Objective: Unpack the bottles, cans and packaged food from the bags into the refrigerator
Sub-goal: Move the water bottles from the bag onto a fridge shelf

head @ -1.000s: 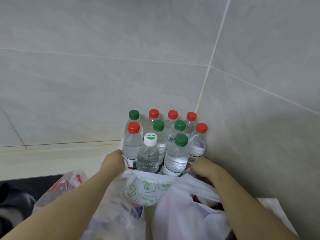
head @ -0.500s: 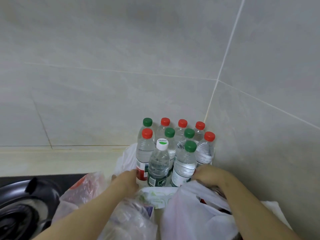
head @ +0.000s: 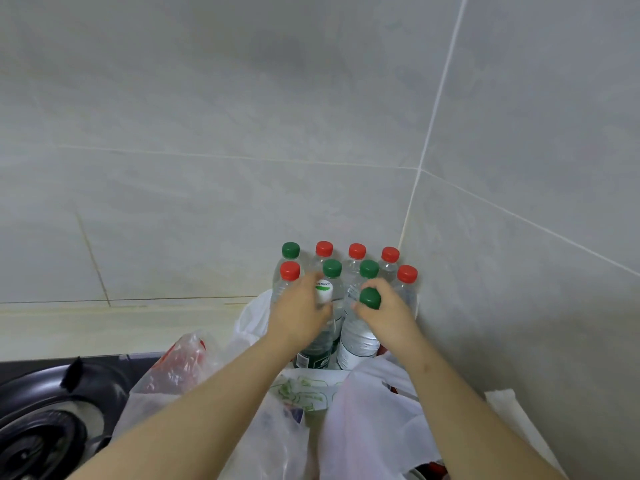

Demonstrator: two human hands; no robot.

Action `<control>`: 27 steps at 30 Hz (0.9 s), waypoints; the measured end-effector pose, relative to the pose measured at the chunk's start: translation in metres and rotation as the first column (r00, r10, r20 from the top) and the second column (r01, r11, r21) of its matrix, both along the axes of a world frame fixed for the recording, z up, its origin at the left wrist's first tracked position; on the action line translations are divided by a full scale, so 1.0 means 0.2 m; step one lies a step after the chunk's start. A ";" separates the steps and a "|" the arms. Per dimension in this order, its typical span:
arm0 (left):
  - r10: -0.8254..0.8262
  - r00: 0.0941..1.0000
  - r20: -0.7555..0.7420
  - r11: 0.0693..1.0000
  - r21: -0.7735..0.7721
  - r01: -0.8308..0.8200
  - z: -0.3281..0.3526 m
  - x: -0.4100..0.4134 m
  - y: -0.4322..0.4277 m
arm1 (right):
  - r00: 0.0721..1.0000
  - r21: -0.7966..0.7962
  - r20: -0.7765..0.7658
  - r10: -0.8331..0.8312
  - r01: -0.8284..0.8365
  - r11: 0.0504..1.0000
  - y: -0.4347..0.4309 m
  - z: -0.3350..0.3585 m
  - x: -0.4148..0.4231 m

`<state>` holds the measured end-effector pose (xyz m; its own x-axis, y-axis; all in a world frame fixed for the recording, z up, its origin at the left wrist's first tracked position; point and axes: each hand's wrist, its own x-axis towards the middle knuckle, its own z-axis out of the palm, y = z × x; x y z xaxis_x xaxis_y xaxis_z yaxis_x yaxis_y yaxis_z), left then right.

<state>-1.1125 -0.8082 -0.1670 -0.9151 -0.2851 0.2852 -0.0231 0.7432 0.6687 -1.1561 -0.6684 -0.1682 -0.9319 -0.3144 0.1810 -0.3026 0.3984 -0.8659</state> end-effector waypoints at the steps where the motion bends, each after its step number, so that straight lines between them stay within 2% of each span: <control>1: 0.006 1.000 0.010 0.998 0.058 -0.007 0.00 -0.01 0.00 | 1.000 -0.013 0.009 -0.009 0.009 1.000 0.00 -0.01 0.00; 5: 0.002 0.993 0.118 0.932 0.359 -0.044 0.00 -0.01 0.00 | 0.992 -0.081 0.124 -0.010 0.020 0.997 0.00 -0.06 0.01; 8: -0.007 0.981 0.194 0.876 0.474 -0.087 -0.04 0.01 0.00 | 0.976 -0.049 0.215 -0.018 0.029 0.998 0.00 -0.10 0.00; 11: -0.074 0.974 0.215 0.841 0.538 -0.055 -0.07 0.03 0.00 | 0.971 -0.024 0.239 -0.017 0.023 0.999 -0.02 -0.10 -0.01; 13: -0.076 0.972 0.222 0.842 0.536 -0.057 -0.08 0.04 0.00 | 0.969 -0.042 0.247 -0.021 0.033 0.999 -0.03 -0.10 -0.01; 15: -0.011 0.975 0.223 0.870 0.483 -0.101 -0.09 0.05 0.01 | 0.968 -0.066 0.248 -0.027 0.044 0.997 -0.05 -0.10 0.01; 20: 0.138 0.973 0.186 0.899 0.389 -0.202 -0.08 0.09 0.01 | 0.953 -0.251 0.295 -0.068 0.146 0.957 -0.06 -0.08 0.10; 24: 0.202 0.975 0.093 0.876 0.427 -0.222 -0.02 0.15 0.01 | 0.971 -0.369 0.214 -0.109 0.183 0.911 -0.04 -0.03 0.21; 27: 0.218 0.976 -0.029 0.878 0.443 -0.183 0.09 0.25 0.03 | 0.988 -0.443 0.088 -0.124 0.150 0.884 -0.02 0.10 0.28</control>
